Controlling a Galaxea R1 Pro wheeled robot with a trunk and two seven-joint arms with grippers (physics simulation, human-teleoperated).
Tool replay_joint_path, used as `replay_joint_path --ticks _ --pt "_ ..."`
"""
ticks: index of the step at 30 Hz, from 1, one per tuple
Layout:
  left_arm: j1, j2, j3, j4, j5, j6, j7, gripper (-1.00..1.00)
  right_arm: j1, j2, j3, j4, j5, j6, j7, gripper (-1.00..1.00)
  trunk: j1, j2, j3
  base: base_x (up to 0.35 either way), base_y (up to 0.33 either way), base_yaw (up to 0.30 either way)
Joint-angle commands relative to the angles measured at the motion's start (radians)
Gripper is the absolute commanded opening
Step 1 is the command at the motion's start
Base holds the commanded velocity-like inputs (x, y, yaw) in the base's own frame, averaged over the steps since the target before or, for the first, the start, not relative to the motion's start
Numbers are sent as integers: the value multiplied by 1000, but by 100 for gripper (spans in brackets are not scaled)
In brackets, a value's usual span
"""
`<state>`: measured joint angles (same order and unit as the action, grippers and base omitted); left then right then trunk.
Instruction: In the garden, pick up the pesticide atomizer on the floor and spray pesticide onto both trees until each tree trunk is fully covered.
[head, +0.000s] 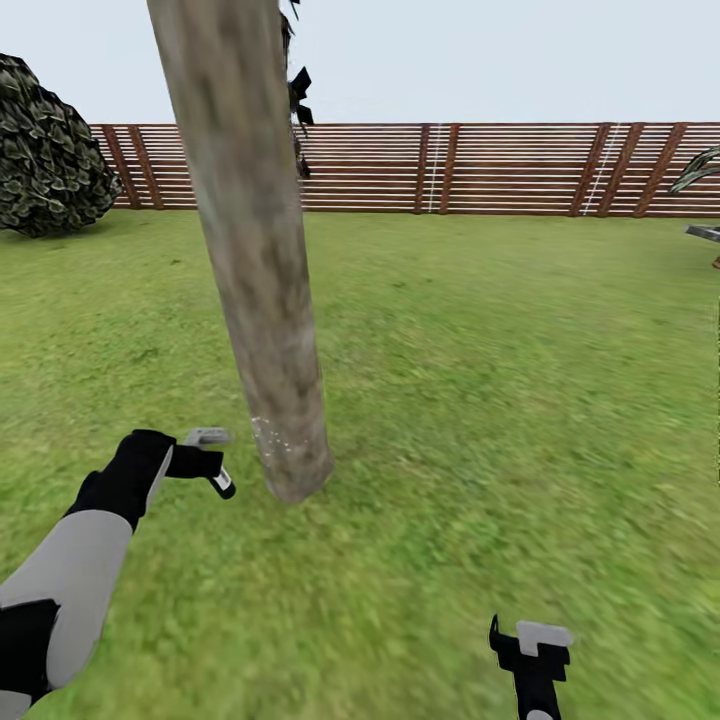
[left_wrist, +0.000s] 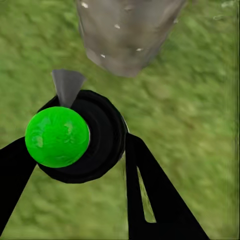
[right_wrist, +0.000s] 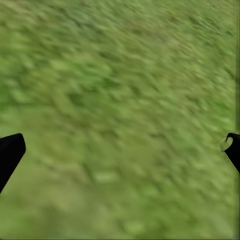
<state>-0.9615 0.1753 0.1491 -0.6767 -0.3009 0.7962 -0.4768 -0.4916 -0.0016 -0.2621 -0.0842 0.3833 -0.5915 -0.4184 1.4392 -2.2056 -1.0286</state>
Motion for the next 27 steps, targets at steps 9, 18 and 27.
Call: replay_joint_path --ticks 9,18,27 --pt "-2 -4 4 -6 -10 3 -8 -100 -1 0 -6 3 11 -2 -3 100 0 0 -1 35 -274 0" --pt "2 -3 4 -6 -12 3 -8 -100 -1 0 -6 3 11 -2 -3 100 0 0 -1 55 -275 0" --pt "3 -1 4 -6 -12 3 -8 -100 -1 0 -6 3 11 -2 -3 100 0 0 -1 1 -275 0"
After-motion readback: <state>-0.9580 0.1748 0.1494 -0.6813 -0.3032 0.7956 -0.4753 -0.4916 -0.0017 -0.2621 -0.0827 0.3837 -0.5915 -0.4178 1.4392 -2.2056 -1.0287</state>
